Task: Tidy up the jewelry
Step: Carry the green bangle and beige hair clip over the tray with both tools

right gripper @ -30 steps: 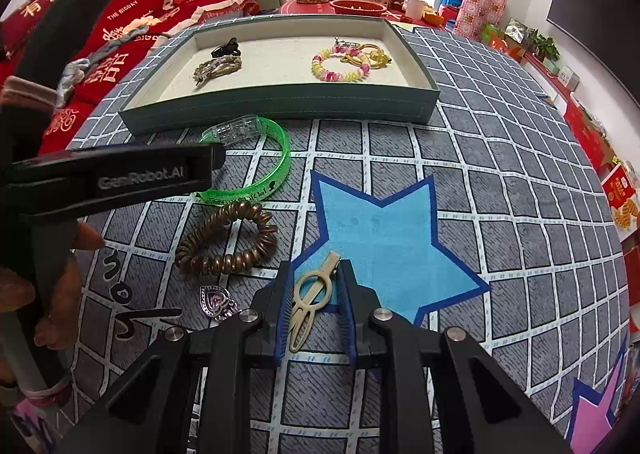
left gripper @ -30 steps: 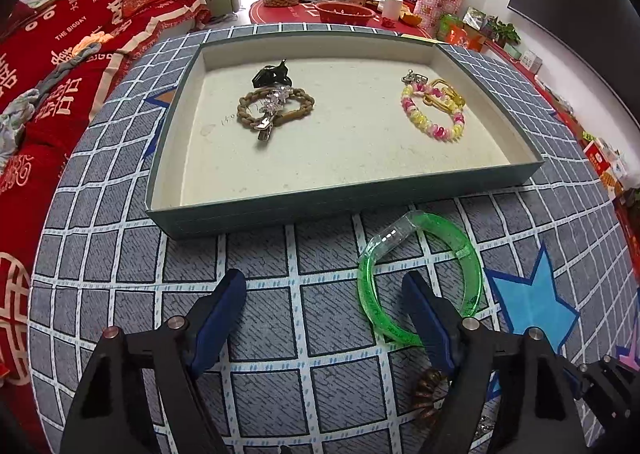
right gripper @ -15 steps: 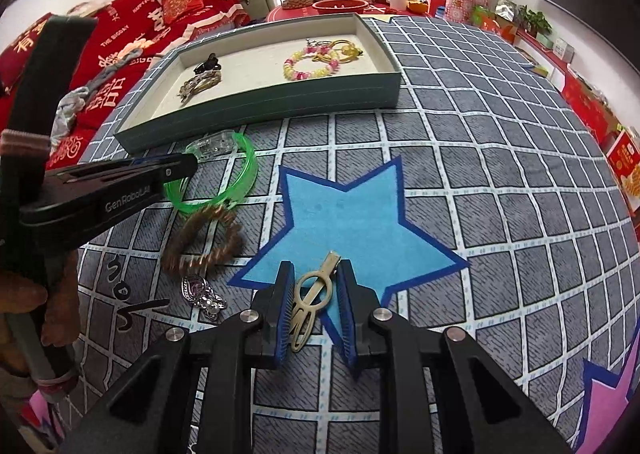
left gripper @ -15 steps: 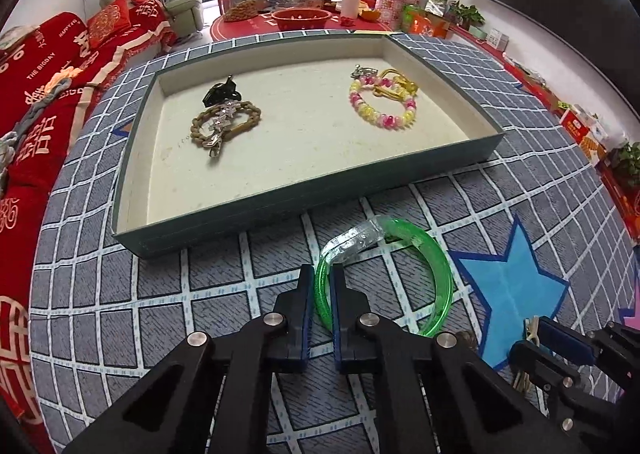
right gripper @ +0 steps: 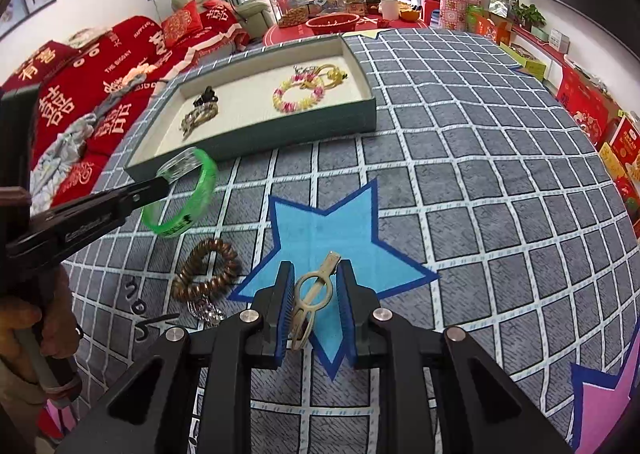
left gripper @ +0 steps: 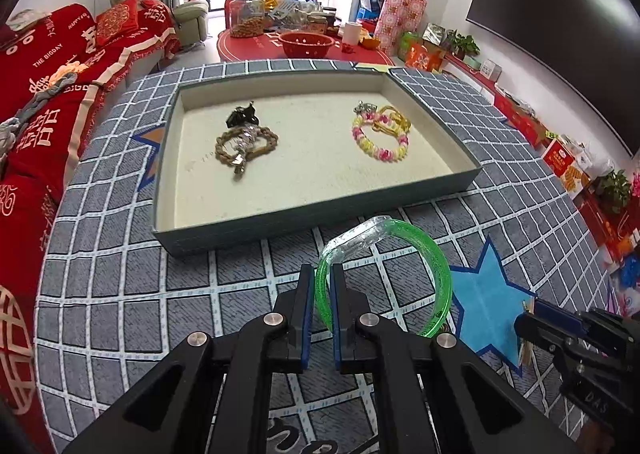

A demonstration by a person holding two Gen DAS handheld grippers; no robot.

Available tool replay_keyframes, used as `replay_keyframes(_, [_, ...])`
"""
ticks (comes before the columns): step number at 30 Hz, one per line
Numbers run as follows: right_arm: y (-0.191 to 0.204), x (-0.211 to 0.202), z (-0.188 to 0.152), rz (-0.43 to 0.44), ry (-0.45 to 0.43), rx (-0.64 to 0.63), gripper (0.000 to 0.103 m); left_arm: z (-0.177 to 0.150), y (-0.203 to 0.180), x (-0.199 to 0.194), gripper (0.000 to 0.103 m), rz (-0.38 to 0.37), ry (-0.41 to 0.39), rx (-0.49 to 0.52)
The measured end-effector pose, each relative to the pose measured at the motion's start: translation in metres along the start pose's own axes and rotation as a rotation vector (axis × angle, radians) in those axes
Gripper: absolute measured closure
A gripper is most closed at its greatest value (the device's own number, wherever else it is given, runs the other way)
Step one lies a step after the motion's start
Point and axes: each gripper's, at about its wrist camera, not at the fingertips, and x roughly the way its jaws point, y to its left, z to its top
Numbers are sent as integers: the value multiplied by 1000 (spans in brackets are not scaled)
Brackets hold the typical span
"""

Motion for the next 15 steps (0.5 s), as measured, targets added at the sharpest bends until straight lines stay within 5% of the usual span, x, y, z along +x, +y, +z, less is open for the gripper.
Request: replay_keyframes(15, [-1,-11,51,49,-56,-3,80,26,24,-26,82,16,-57,-21])
